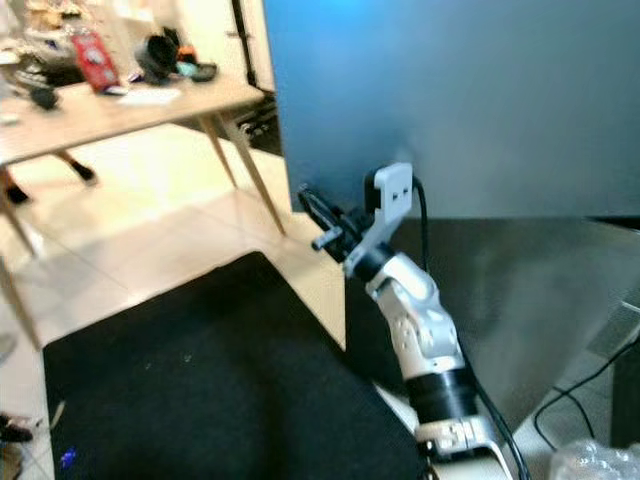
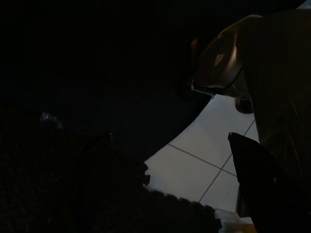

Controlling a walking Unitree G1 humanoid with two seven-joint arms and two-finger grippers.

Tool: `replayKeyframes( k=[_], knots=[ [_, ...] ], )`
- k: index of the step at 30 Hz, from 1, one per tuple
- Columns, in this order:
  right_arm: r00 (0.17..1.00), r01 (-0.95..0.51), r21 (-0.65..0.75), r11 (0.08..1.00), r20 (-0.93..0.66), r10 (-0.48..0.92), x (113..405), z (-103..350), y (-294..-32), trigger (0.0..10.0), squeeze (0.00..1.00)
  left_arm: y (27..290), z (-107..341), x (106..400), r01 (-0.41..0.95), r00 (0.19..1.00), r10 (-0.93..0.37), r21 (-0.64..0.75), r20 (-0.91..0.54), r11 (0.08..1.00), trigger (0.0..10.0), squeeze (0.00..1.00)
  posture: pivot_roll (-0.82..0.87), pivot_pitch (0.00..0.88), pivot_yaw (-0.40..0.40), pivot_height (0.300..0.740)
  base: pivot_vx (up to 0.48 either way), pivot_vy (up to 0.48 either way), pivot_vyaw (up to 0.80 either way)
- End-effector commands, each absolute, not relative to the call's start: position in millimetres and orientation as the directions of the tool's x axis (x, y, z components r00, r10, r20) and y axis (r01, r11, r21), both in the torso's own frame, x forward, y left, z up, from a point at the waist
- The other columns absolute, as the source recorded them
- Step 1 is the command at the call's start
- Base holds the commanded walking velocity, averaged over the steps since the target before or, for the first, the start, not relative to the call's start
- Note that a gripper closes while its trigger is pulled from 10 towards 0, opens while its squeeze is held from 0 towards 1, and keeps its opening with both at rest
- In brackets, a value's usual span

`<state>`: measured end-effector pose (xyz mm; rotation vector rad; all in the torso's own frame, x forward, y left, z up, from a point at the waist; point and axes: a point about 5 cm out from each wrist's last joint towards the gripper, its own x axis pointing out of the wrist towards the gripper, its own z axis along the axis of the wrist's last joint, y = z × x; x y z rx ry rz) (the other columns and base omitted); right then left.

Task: Restocking fridge

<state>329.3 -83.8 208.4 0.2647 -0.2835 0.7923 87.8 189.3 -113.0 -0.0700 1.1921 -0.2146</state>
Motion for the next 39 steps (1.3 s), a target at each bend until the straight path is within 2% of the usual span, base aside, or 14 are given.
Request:
replayKeyframes(
  k=[1,16,24,31,39],
  knots=[
    [0.677,-0.721,0.124,0.681,0.336,0.655,330.5,206.6,-85.1,10.0,0.0,173.6,-116.4,79.0,0.147,0.311,-0.256,-0.219,-0.915,0.965,10.0,0.0,0.04,0.0,0.007,0.74,0.0,0.0,0.0],
    [0.649,-0.745,0.09,0.661,0.327,0.687,327.1,205.7,-81.6,10.0,0.0,172.0,-116.8,78.3,0.142,0.31,-0.254,-0.219,-0.916,0.965,10.0,0.0,0.03,0.0,0.006,0.74,0.0,0.0,0.0],
    [0.621,-0.768,0.07,0.637,0.329,0.712,323.5,206.2,-79.2,10.0,0.0,173.5,-117.0,76.5,0.14,0.306,-0.252,-0.218,-0.918,0.966,10.0,0.0,0.03,0.0,0.006,0.74,0.0,0.0,0.79],
    [0.633,-0.758,0.069,0.649,0.318,0.705,324.4,204.9,-79.1,10.0,0.0,174.5,-117.1,75.6,0.139,0.304,-0.251,-0.217,-0.919,0.966,10.0,0.0,0.03,0.0,0.006,0.74,0.0,0.0,0.74],
    [0.671,-0.723,0.071,0.687,0.308,0.675,329.7,205.0,-83.1,10.0,0.0,172.7,-117.0,76.5,0.14,0.307,-0.253,-0.22,-0.917,0.965,10.0,0.0,0.03,0.0,0.004,0.74,0.0,0.0,0.0]
  ],
)
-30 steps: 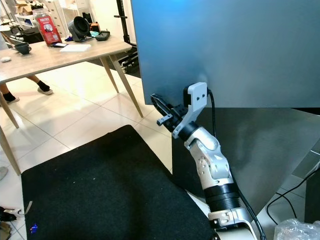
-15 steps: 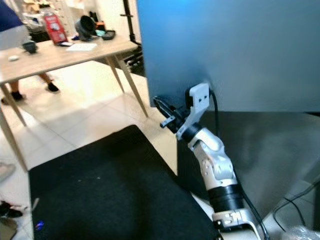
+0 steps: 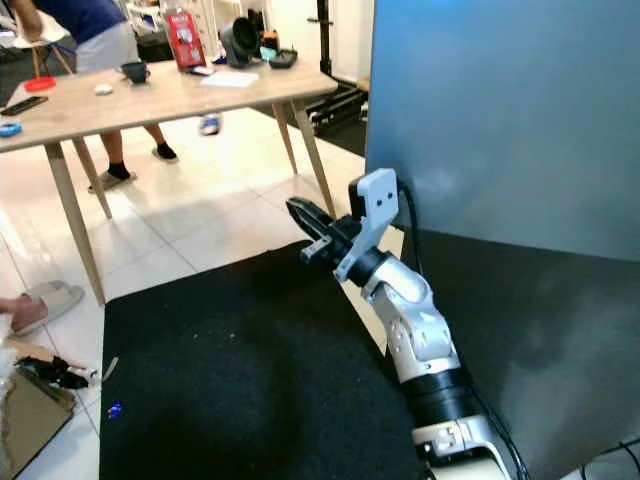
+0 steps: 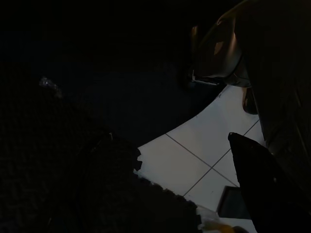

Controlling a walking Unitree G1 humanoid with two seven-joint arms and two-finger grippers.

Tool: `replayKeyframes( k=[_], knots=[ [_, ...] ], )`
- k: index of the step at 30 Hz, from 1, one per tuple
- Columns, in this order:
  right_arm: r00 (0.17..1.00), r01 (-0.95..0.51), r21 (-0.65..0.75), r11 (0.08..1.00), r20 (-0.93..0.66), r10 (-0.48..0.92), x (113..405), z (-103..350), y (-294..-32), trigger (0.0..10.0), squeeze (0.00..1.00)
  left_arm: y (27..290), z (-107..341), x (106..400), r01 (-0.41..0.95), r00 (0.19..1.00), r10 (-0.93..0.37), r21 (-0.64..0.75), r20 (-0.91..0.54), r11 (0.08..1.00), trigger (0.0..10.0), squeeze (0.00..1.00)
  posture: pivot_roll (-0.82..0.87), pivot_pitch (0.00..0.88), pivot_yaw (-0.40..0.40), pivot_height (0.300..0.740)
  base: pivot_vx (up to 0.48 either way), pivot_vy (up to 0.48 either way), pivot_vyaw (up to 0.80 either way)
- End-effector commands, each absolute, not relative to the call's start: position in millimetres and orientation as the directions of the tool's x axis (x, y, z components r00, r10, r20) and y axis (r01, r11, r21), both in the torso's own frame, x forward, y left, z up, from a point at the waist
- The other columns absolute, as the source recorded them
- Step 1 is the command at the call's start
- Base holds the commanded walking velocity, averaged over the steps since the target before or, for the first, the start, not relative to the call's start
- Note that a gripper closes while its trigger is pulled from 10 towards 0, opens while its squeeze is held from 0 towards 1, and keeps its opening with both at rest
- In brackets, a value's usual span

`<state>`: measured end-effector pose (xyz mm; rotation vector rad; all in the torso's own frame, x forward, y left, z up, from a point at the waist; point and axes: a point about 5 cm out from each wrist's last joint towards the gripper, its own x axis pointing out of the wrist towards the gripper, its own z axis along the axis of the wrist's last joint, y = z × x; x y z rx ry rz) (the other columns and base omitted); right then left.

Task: Restocking fridge

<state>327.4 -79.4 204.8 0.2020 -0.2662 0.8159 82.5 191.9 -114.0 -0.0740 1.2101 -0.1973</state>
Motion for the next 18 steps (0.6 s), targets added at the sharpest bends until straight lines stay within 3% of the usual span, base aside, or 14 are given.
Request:
replayKeyframes(
  k=[1,10,18],
  knots=[
    [0.671,-0.723,0.071,0.687,0.308,0.675,330,205,-83,10.0,0.0,173,-117,77,0.14,0.307,-0.253,-0.22,-0.917,0.965,10.0,0.0,0.03,0.0,0.004,0.74,0.0,0.0,0.0],
    [0.701,-0.695,0.02,0.719,0.242,0.671,333,195,-84,10.0,0.0,173,-117,79,0.128,0.318,-0.249,-0.219,-0.915,0.967,10.0,0.0,0.03,0.0,0.003,0.74,0.0,0.0,0.0],
    [0.719,-0.691,-0.118,0.713,-0.003,0.695,330,146,-99,10.0,0.0,173,-117,79,0.127,0.317,-0.248,-0.218,-0.916,0.968,10.0,0.0,0.03,0.0,0.002,0.74,0.0,0.0,0.0]
  ],
)
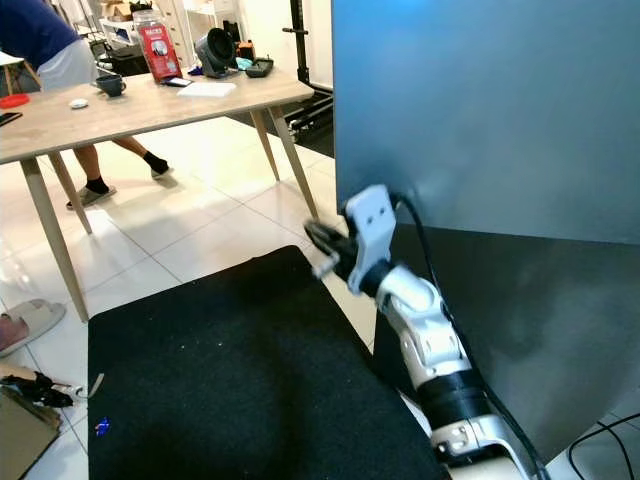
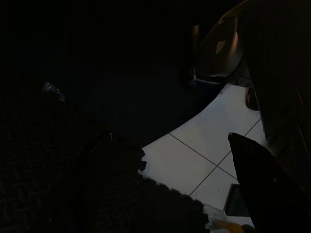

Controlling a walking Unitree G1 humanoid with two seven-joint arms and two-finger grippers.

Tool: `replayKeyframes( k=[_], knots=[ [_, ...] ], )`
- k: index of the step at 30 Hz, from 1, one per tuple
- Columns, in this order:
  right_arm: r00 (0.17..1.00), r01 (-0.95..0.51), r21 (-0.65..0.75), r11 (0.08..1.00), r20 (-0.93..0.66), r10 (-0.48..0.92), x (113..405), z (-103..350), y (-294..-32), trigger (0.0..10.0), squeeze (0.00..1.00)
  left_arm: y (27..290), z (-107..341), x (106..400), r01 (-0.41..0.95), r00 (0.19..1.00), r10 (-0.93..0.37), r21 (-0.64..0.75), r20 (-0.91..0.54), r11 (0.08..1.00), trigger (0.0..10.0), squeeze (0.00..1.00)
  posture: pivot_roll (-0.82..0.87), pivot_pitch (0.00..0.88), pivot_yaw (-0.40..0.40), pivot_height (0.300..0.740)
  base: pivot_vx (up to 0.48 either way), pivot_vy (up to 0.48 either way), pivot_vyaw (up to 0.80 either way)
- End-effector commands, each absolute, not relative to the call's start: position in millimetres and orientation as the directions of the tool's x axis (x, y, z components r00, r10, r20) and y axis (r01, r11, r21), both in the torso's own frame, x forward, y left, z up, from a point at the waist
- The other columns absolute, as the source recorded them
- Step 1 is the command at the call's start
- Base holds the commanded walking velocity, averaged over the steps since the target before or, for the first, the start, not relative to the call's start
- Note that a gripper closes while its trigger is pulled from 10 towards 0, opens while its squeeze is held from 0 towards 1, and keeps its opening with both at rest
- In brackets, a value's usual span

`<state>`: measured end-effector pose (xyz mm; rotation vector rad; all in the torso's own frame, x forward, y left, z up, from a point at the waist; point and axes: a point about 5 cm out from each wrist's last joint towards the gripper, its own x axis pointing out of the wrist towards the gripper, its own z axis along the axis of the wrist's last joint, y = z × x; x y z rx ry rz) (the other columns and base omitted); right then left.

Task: Restocking fridge

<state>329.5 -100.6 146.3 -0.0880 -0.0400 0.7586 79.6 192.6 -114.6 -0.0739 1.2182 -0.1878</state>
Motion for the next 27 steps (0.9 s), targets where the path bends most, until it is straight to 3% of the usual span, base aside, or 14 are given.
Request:
replayKeyframes(
  k=[1,2,5,8,15,18,20,26,27],
  knots=[
    [0.725,-0.685,-0.117,0.719,-0.018,0.689,330,143,-102,10.0,0.0,173,-117,79,0.127,0.317,-0.248,-0.218,-0.916,0.968,10.0,0.0,0.03,0.0,0.002,0.74,0.0,0.0,0.0],
    [0.755,-0.655,-0.149,0.741,-0.093,0.649,332,129,-116,10.0,0.0,173,-117,79,0.128,0.316,-0.248,-0.218,-0.916,0.968,10.0,0.0,0.03,0.0,0.002,0.74,0.0,0.0,0.0],
    [0.765,-0.643,-0.159,0.749,-0.118,0.633,333,124,-120,10.0,0.0,173,-117,79,0.128,0.316,-0.248,-0.218,-0.916,0.968,10.0,0.0,0.03,0.0,0.002,0.74,0.0,0.0,0.0],
    [0.801,-0.59,-0.2,0.782,-0.262,0.538,331,96,-150,10.0,0.0,173,-117,79,0.13,0.316,-0.25,-0.219,-0.915,0.967,10.0,0.0,0.03,0.0,0.002,0.74,0.0,0.0,0.0],
    [0.779,-0.567,-0.198,0.8,-0.445,0.441,312,52,-185,10.0,0.0,173,-116,80,0.128,0.318,-0.251,-0.221,-0.914,0.967,10.0,0.0,0.02,0.0,0.006,0.74,0.0,0.0,0.0],
    [0.734,-0.56,-0.211,0.801,-0.575,0.362,291,21,-203,10.0,0.0,173,-116,80,0.126,0.318,-0.251,-0.221,-0.914,0.967,10.0,0.0,0.02,0.0,0.006,0.74,0.0,0.0,0.0],
    [0.652,-0.548,-0.23,0.804,-0.719,0.239,259,-16,-222,10.0,0.0,173,-117,79,0.124,0.316,-0.25,-0.221,-0.915,0.967,10.0,0.0,0.02,0.0,0.006,0.74,0.0,0.0,0.0],
    [0.553,-0.532,-0.261,0.805,-0.827,0.097,221,-46,-240,10.0,0.0,173,-117,78,0.126,0.313,-0.25,-0.221,-0.916,0.967,10.0,0.0,0.02,0.0,0.007,0.74,0.0,0.0,0.0],
    [0.497,-0.522,-0.275,0.808,-0.867,0.026,199,-59,-249,10.0,0.0,173,-117,77,0.13,0.308,-0.25,-0.219,-0.918,0.967,10.0,0.0,0.02,0.0,0.012,0.74,0.0,0.0,0.0]
  ],
)
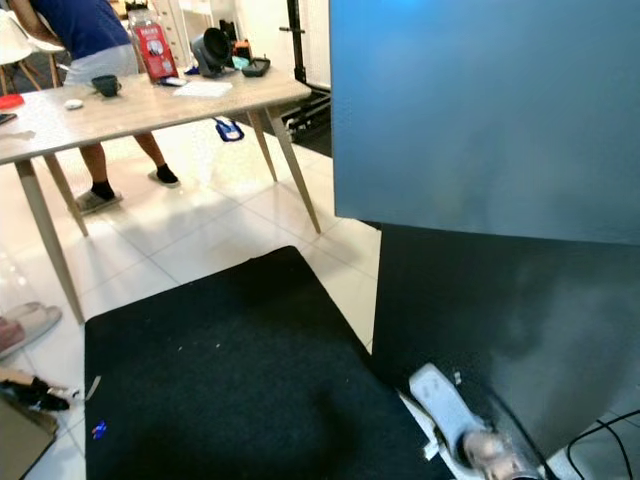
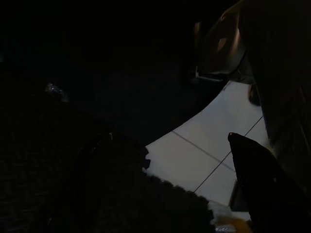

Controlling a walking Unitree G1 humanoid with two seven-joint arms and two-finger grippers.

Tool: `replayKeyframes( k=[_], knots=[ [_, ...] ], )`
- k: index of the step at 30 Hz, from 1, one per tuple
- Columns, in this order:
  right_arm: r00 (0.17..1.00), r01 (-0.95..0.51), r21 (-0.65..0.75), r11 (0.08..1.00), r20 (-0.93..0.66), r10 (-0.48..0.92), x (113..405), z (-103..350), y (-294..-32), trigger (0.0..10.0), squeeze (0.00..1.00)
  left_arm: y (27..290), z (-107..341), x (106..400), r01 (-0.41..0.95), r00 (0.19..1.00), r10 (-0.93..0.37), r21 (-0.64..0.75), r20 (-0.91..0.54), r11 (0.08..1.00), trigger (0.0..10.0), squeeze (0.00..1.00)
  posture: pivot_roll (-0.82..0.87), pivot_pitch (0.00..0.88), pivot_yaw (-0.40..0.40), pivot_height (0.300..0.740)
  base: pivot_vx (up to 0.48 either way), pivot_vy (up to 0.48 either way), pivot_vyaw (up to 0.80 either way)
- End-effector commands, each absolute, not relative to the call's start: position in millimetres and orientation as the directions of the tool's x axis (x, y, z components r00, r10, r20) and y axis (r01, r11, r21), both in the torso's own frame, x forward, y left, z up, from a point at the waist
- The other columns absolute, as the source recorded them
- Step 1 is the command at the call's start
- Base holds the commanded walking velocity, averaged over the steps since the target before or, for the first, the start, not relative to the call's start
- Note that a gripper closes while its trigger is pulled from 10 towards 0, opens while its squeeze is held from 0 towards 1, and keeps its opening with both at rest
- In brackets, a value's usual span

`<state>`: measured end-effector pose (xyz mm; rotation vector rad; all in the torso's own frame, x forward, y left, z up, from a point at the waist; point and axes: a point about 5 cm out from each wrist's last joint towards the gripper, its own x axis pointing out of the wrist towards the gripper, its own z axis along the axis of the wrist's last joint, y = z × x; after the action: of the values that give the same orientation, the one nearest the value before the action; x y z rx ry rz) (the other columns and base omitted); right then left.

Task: Restocking fridge

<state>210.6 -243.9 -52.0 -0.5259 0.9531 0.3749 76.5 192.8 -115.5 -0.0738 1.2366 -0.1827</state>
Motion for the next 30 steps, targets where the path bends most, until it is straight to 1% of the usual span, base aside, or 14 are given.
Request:
replayKeyframes(
  k=[1,3,4,5,6,7,8,12,14,23,30],
  knots=[
    [0.497,-0.522,-0.275,0.808,-0.867,0.026,199,-59,-249,10.0,0.0,173,-117,77,0.13,0.308,-0.25,-0.219,-0.918,0.967,10.0,0.0,0.02,0.0,0.012,0.74,0.0,0.0,0.0],
    [0.404,-0.497,-0.278,0.822,-0.912,-0.064,164,-75,-259,10.0,0.0,173,-117,75,0.136,0.301,-0.246,-0.213,-0.921,0.967,10.0,0.0,0.02,0.0,0.011,0.74,0.0,0.0,0.0],
    [0.404,-0.497,-0.278,0.822,-0.912,-0.064,164,-75,-259,10.0,0.0,173,-117,75,0.136,0.301,-0.246,-0.213,-0.921,0.967,10.0,0.0,0.02,0.0,0.011,0.74,0.0,0.0,0.0],
    [0.367,-0.478,-0.267,0.837,-0.926,-0.086,148,-82,-261,10.0,0.0,174,-118,74,0.138,0.298,-0.239,-0.207,-0.924,0.969,10.0,0.0,0.02,0.0,0.011,0.74,0.0,0.0,0.0],
    [0.367,-0.478,-0.267,0.837,-0.926,-0.086,148,-82,-261,10.0,0.0,174,-118,74,0.138,0.298,-0.239,-0.207,-0.924,0.969,10.0,0.0,0.02,0.0,0.011,0.74,0.0,0.0,0.0],
    [0.339,-0.464,-0.253,0.849,-0.936,-0.094,137,-86,-262,10.0,0.0,175,-118,73,0.138,0.296,-0.235,-0.202,-0.926,0.97,10.0,0.0,0.02,0.0,0.011,0.74,0.0,0.0,0.0],
    [0.339,-0.464,-0.253,0.849,-0.936,-0.094,137,-86,-262,10.0,0.0,175,-118,73,0.138,0.296,-0.235,-0.202,-0.926,0.97,10.0,0.0,0.02,0.0,0.011,0.74,0.0,0.0,0.0],
    [0.286,-0.463,-0.233,0.855,-0.953,-0.105,114,-94,-260,10.0,0.0,175,-118,71,0.139,0.29,-0.226,-0.193,-0.93,0.971,10.0,0.0,0.02,0.0,0.011,0.74,0.0,0.0,0.0],
    [0.281,-0.457,-0.234,0.858,-0.953,-0.11,112,-96,-260,10.0,0.0,175,-119,71,0.14,0.287,-0.224,-0.191,-0.931,0.972,10.0,0.0,0.02,0.0,0.011,0.74,0.0,0.0,0.0],
    [0.281,-0.458,-0.238,0.856,-0.953,-0.114,112,-96,-259,10.0,0.0,175,-119,67,0.138,0.279,-0.211,-0.178,-0.937,0.974,10.0,0.0,0.02,0.0,0.011,0.74,-0.253,0.0,0.0],
    [0.294,-0.465,-0.245,0.851,-0.949,-0.112,116,-95,-257,10.0,0.0,182,-119,63,0.136,0.271,-0.197,-0.166,-0.942,0.977,10.0,0.0,0.02,0.0,0.01,0.74,-0.274,0.0,0.0]
  ],
)
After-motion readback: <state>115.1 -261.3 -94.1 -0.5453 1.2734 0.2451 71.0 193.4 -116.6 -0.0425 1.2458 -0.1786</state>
